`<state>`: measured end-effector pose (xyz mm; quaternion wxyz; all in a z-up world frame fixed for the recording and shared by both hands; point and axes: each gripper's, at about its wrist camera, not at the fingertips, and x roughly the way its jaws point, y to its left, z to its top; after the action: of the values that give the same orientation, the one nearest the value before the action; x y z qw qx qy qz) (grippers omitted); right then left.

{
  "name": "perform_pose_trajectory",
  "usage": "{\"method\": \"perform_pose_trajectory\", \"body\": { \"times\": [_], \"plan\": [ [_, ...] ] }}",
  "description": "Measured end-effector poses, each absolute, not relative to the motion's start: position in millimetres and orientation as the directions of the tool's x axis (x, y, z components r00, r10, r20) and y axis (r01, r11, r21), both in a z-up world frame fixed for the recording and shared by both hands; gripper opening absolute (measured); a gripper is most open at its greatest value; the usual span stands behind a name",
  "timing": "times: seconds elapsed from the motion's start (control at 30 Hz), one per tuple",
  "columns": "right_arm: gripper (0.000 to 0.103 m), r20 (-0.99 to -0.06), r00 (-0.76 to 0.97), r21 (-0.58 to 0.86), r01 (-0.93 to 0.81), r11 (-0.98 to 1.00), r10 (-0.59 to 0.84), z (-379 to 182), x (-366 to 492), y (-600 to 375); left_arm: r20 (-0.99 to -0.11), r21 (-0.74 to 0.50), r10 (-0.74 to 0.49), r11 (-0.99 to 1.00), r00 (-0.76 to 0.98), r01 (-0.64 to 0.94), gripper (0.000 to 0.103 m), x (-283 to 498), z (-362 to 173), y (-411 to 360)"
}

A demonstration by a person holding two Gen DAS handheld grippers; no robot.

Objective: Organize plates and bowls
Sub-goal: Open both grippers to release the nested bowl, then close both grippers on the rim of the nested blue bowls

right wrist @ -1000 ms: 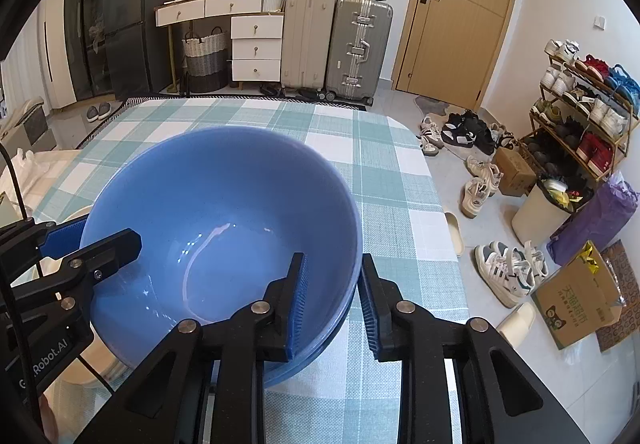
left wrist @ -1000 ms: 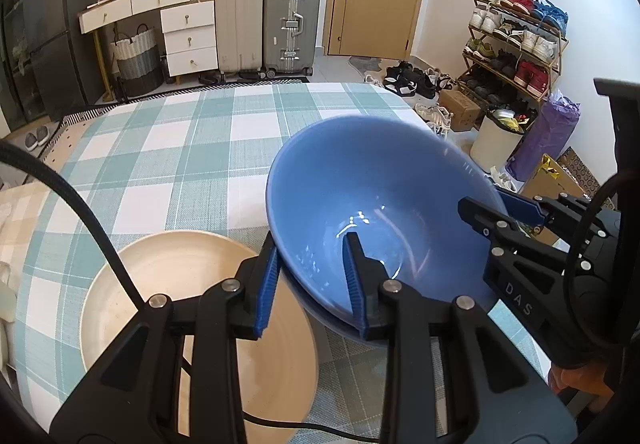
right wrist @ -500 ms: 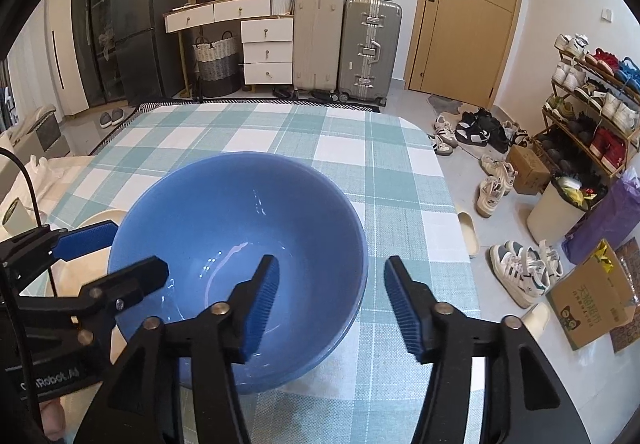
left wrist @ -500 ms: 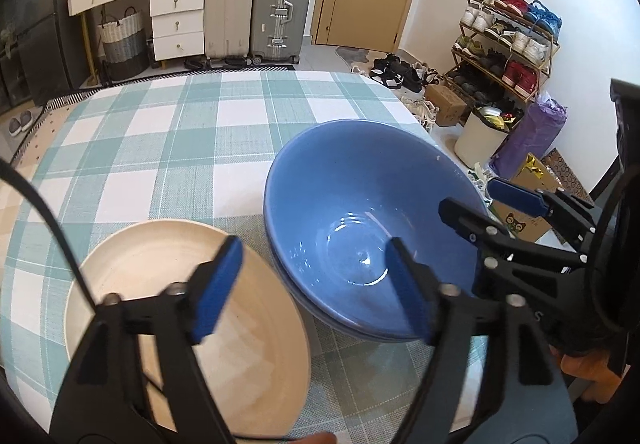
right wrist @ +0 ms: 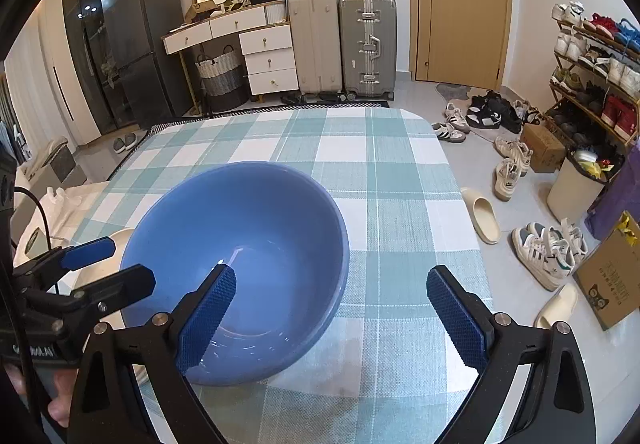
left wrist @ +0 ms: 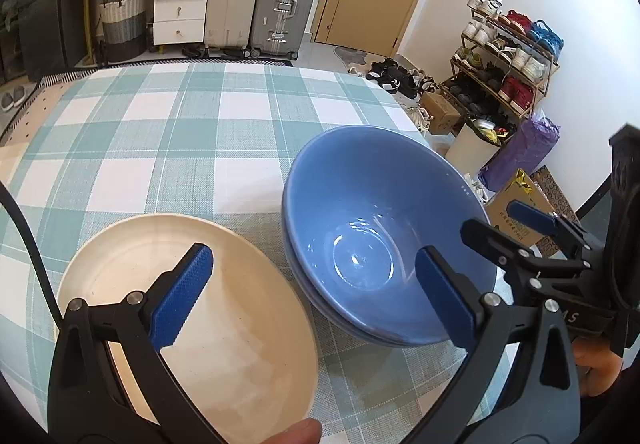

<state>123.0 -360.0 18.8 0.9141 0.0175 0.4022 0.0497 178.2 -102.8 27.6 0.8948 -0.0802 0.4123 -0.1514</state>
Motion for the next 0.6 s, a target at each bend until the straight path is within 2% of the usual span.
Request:
{"method": "perform_pose_trajectory", "body": {
  "times": [0.43, 0.6],
  "plan": [
    [0.098, -0.726, 0.662, 0.173, -0.084, 0.981, 0.185, -1.1, 126.8, -369.7, -0.726, -0.332, -0.365, 0.928, 0.584, 0.168, 0.100, 196.8, 6.9, -92.7],
    [0.091, -0.721, 0.658, 0.216, -0.084, 0.973, 0.217, -8.7, 130.1, -371.7, -0.724, -0.349, -0.379, 0.922, 0.576, 0.169, 0.096, 202.8, -0.2, -91.9]
  ]
}}
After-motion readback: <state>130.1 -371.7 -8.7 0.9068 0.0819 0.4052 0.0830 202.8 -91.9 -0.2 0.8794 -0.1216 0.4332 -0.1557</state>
